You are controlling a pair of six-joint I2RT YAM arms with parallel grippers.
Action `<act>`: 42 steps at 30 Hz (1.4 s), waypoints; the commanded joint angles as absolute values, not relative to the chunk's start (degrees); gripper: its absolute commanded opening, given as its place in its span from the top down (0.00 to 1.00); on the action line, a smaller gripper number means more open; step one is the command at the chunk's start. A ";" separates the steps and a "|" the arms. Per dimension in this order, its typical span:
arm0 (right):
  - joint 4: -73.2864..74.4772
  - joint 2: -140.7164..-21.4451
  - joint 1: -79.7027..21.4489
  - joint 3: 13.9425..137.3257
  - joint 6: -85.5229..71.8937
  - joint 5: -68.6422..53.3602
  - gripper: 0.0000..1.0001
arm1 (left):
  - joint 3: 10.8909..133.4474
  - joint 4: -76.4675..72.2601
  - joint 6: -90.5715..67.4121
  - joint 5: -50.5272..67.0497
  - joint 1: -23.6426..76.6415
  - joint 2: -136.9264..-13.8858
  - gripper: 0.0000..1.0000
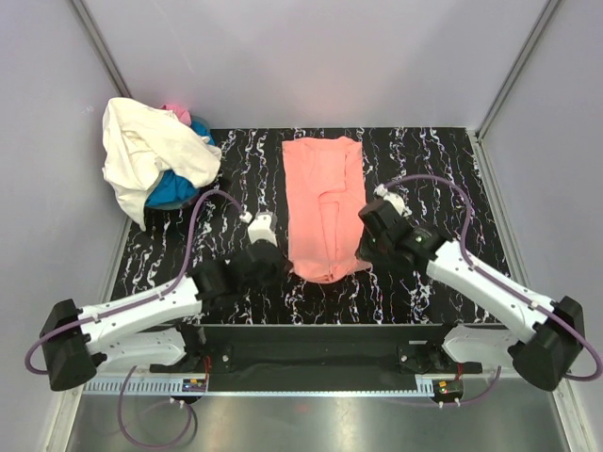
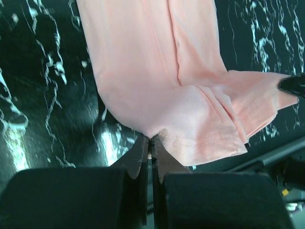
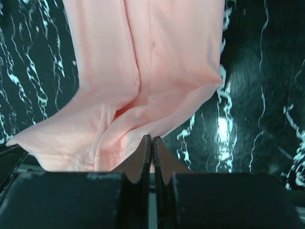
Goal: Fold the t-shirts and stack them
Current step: Fold the tshirt
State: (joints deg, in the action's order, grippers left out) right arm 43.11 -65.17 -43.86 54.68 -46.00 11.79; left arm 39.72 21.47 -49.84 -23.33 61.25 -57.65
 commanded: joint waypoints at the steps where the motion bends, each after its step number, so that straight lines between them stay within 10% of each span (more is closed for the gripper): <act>1: 43.95 -70.13 -40.45 63.00 -39.48 18.37 1.00 | 45.69 20.30 -42.81 -18.03 55.83 -61.69 1.00; 32: 35.95 -115.02 -18.03 94.29 -24.08 2.90 1.00 | 83.28 19.58 -25.75 3.43 27.52 -107.89 1.00; 34: 36.82 -120.46 -17.23 99.46 -24.69 1.59 1.00 | 90.74 23.70 -26.89 4.56 25.67 -115.70 0.88; 39: 45.86 -130.33 -15.12 116.58 -23.38 1.40 0.25 | 98.70 27.78 -28.13 5.79 23.65 -121.20 0.25; 42: 47.81 -130.17 -14.41 117.52 -22.41 2.81 0.20 | 98.97 29.09 -27.25 3.09 23.64 -117.35 0.15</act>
State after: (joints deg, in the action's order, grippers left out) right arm 42.92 -132.18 -15.07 113.86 -23.99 1.96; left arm 95.55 27.51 -27.88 3.29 23.40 -122.72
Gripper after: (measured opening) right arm 0.793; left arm 0.832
